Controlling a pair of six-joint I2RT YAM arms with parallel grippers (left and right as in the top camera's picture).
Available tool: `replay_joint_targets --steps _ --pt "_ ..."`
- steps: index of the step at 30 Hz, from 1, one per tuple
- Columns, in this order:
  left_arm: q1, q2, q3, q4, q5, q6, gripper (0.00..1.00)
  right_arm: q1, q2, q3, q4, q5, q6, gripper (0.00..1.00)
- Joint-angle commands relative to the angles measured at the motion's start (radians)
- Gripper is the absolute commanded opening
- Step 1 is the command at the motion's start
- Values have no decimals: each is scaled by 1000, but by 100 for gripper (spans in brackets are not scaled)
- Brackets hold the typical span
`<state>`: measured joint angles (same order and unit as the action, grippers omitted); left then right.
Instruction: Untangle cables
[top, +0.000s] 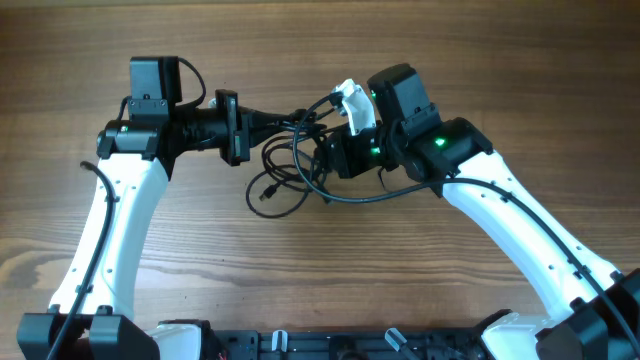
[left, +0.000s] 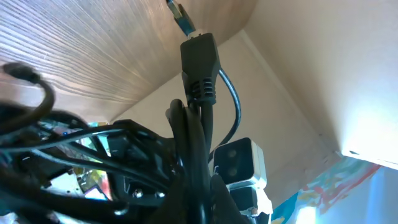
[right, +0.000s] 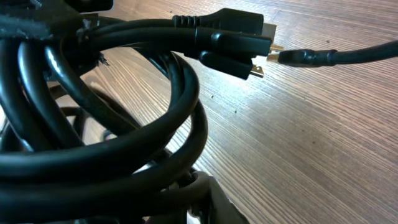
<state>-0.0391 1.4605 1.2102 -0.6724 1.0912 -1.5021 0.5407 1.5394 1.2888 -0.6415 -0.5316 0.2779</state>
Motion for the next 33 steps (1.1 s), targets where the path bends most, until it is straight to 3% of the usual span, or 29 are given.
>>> replay_joint_targets --steps 1,8,22,27,30,33 --pt "-4 -8 14 3 45 6 4 -2 14 5 -6 99 82 4" --pt "-4 -8 14 3 11 6 4 -3 -40 5 -117 366 223 4" --pt "-4 -8 14 2 -63 60 4 -5 -237 14 -396 946 255 4" --pt "-4 -8 14 -82 -235 192 4 -10 -312 58 -481 1097 283 4" --pt "-4 -8 14 -230 -444 245 4 -70 -379 73 -484 1091 282 4" --pt "-5 -8 14 -268 -535 323 4 -143 -430 74 -464 1038 270 4"
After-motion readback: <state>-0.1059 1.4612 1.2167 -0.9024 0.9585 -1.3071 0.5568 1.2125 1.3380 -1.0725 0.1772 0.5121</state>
